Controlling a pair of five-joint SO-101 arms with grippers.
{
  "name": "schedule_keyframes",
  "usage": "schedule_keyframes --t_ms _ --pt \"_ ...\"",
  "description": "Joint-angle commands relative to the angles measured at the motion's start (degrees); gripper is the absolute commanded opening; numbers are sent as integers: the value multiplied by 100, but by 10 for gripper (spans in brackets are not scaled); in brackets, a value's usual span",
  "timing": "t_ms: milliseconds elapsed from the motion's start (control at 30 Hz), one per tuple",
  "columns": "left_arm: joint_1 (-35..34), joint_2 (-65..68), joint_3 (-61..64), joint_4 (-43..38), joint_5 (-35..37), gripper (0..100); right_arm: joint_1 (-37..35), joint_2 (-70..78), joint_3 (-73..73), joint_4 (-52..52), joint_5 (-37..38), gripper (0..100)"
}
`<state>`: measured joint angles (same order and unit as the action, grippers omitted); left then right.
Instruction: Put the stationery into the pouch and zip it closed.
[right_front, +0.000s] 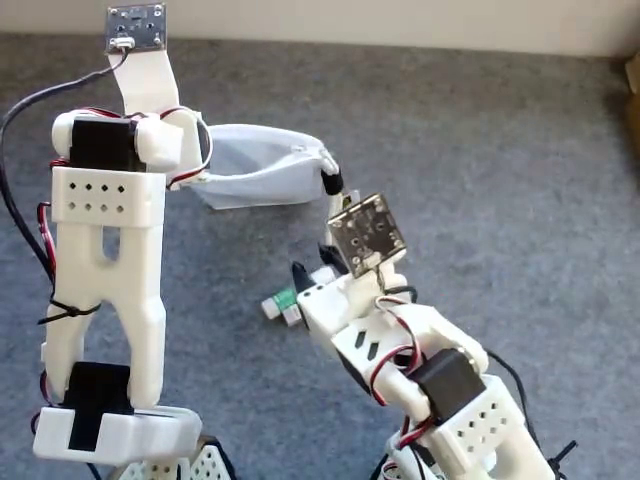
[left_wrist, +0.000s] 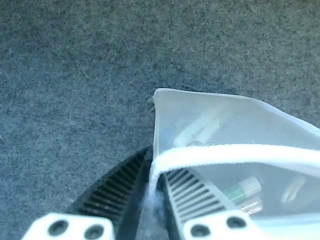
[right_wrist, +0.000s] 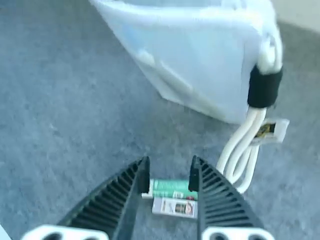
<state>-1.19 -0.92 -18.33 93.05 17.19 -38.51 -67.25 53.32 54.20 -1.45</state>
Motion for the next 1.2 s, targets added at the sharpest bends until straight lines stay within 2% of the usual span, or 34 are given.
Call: schedule_keyframes --t_ms 0,133,300,433,567,900,1167 --pt "-189 136 119 -35 26 8 -4 -110 189 31 -53 131" --pt "-189 136 119 -35 26 8 -4 -75 400 31 -97 131" --pt "-189 136 119 -35 26 8 -22 -66 699 -286 -941 131" --pt "-189 136 119 -35 26 8 -31 40 954 -699 -1169 131" --pt "-189 136 119 -35 26 8 -4 822 945 -716 -1495 131" --pt "-189 136 119 -35 18 8 31 3143 -479 -699 -2611 134" --pt "-198 136 119 -35 18 8 532 4251 -1244 -699 -3068 134"
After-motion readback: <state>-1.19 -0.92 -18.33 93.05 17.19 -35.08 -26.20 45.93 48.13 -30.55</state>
